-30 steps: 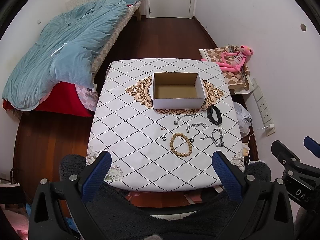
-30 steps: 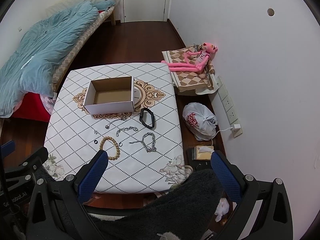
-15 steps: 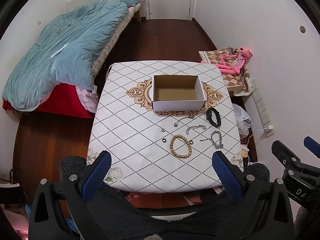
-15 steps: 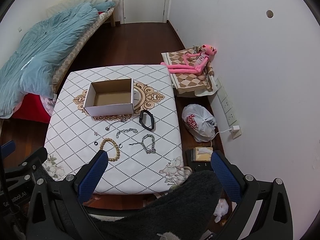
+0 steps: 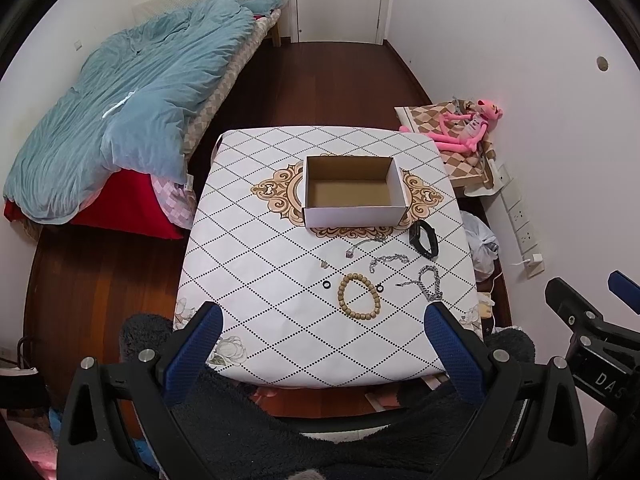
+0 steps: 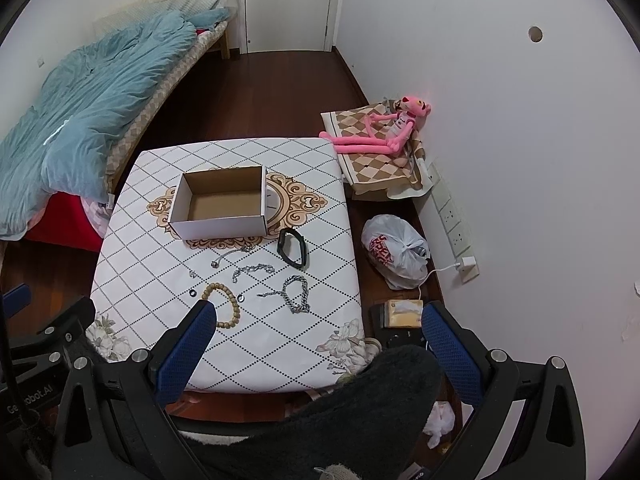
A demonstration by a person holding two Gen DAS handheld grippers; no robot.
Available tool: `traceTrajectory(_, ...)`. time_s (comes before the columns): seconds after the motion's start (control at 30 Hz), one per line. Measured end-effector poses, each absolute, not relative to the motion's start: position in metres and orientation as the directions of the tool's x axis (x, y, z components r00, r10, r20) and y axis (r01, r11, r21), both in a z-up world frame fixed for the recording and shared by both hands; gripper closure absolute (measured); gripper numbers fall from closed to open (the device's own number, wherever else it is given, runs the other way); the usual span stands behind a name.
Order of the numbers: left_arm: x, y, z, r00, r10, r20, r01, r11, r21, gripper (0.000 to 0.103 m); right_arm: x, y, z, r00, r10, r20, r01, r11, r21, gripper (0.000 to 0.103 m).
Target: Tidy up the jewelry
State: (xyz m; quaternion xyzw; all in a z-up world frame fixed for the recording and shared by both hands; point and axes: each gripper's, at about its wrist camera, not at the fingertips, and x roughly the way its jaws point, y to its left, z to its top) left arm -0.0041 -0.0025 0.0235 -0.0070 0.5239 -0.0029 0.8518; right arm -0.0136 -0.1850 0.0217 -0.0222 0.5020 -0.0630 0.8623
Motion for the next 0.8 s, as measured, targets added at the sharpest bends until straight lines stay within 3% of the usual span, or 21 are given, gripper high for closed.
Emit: traceTrajectory(0.8,-0.0098,0.0047,0.0319,0.47,-0.024,-0.882,0.001,1.0,-0.026,0.0,-0.0179,-0.1775,0.0306,0.509,-0.127,-0.852,0.079,0.992,-0.1,0.0)
